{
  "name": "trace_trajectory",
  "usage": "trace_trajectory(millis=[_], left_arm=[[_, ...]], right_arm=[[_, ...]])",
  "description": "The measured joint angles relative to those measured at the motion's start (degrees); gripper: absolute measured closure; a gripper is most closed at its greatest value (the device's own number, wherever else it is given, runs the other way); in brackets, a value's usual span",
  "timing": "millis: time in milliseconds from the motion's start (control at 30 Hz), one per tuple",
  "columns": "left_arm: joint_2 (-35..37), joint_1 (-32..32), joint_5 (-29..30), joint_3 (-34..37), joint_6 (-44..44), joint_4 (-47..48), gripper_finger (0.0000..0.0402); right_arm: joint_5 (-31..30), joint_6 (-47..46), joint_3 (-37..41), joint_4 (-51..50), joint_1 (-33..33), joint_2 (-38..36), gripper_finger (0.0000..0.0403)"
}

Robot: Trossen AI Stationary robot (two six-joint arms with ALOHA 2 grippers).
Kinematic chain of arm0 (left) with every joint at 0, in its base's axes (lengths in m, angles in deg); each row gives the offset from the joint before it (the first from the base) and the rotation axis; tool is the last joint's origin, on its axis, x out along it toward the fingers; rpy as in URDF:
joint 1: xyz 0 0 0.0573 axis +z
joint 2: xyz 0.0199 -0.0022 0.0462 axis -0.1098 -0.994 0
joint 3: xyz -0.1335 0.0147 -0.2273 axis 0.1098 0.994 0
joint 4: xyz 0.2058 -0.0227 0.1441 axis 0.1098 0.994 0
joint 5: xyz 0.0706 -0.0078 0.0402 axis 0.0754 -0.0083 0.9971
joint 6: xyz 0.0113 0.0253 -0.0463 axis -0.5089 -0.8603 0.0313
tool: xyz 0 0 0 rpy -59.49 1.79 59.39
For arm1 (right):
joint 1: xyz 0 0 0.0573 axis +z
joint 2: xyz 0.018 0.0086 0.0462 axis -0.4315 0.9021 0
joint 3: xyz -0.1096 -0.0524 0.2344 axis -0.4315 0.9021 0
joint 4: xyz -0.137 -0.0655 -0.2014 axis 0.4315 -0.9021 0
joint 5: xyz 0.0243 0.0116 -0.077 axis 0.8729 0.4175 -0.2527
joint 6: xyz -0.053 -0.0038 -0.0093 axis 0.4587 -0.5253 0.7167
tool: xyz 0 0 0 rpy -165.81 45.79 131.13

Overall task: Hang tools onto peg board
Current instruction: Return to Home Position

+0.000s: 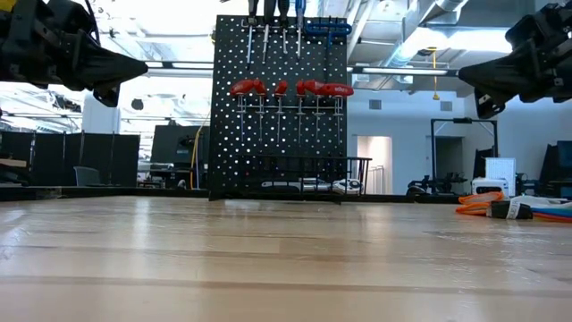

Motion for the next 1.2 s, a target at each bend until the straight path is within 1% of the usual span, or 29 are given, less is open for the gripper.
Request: trace_trajectory(millis=[1200], left_arm=[[1.00,-0.04,0.00,0.00,-0.04,-0.07,0.0401]], right_arm=[[0.17,0.06,-0.13,-0.49,0.11,-0.17,0.0390]])
